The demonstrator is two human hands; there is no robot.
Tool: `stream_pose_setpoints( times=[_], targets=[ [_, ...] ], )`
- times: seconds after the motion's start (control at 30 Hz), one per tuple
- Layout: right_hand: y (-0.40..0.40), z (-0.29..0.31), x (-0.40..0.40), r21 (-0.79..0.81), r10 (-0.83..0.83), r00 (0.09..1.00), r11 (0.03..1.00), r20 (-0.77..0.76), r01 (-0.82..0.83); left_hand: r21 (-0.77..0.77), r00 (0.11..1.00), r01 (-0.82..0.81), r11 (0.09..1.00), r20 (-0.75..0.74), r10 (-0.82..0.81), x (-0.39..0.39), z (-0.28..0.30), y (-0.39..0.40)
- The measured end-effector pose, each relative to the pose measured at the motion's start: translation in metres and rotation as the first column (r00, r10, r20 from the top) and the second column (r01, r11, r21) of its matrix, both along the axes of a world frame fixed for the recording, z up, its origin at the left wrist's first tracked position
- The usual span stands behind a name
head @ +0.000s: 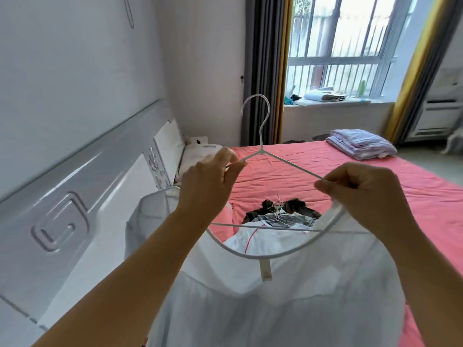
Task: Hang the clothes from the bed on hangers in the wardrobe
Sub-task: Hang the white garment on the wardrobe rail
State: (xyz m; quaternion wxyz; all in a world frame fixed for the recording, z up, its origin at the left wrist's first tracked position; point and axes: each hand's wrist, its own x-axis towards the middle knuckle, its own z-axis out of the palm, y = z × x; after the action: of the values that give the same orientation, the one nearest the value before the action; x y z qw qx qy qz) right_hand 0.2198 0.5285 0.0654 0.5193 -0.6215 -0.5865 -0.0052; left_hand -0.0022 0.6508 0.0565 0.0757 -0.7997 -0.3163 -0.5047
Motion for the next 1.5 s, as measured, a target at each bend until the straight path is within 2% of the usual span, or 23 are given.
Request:
stream_pose_setpoints(
  times=[0.23, 0.4, 0.53, 0.63, 0.73, 0.8, 0.93, 1.03, 1.13, 1.3, 1.4, 1.5],
  targets=[
    [0.113, -0.017, 0.099, -0.039, -0.049, 0.998, 0.998, -0.027, 0.048, -0.094, 0.999, 0.041, 0.995, 0.015, -0.039, 0.102, -0.021, 0.115],
    [0.22, -0.085, 0.181, -0.178, -0.197, 0.98, 0.966, -0.029, 0.189, -0.256, 0.997, -0.047, 0.965, -0.077, 0.028, 0.186, -0.079, 0.212],
    [0.299, -0.173, 0.234, -0.39, -0.271, 0.958, 0.896, -0.097, 0.214, -0.488, 0.971, -0.172, 0.856, -0.23, 0.064, 0.242, -0.158, 0.277],
    [0.342, -0.239, 0.263, -0.511, -0.269, 0.94, 0.85, -0.208, 0.13, -0.627, 0.955, -0.21, 0.751, -0.297, 0.018, 0.269, -0.217, 0.312],
    [0.381, -0.302, 0.289, -0.601, -0.26, 0.91, 0.799, -0.324, 0.014, -0.696, 0.913, -0.243, 0.675, -0.399, -0.083, 0.29, -0.279, 0.346],
    [0.403, -0.345, 0.302, -0.651, -0.269, 0.889, 0.758, -0.37, -0.041, -0.716, 0.877, -0.307, 0.628, -0.469, -0.106, 0.298, -0.313, 0.359],
    [0.435, -0.407, 0.317, -0.701, -0.341, 0.874, 0.713, -0.347, 0.0, -0.63, 0.796, -0.41, 0.66, -0.6, -0.079, 0.306, -0.366, 0.373],
    [0.454, -0.436, 0.318, -0.728, -0.369, 0.886, 0.683, -0.28, 0.054, -0.663, 0.704, -0.526, 0.532, -0.691, -0.164, 0.306, -0.397, 0.382],
    [0.466, -0.466, 0.318, -0.764, -0.383, 0.891, 0.642, -0.244, 0.067, -0.636, 0.633, -0.593, 0.495, -0.747, -0.202, 0.306, -0.426, 0.391],
    [0.466, -0.509, 0.317, -0.807, -0.338, 0.929, 0.584, -0.148, 0.084, -0.657, 0.622, -0.605, 0.449, -0.743, -0.248, 0.302, -0.462, 0.392],
    [0.454, -0.525, 0.314, -0.772, -0.275, 0.959, 0.623, -0.062, 0.129, -0.686, 0.657, -0.595, 0.419, -0.715, -0.239, 0.296, -0.472, 0.387],
    [0.442, -0.525, 0.304, -0.726, -0.239, 0.969, 0.677, -0.066, 0.118, -0.706, 0.689, -0.566, 0.425, -0.689, -0.227, 0.287, -0.471, 0.378]
  ],
)
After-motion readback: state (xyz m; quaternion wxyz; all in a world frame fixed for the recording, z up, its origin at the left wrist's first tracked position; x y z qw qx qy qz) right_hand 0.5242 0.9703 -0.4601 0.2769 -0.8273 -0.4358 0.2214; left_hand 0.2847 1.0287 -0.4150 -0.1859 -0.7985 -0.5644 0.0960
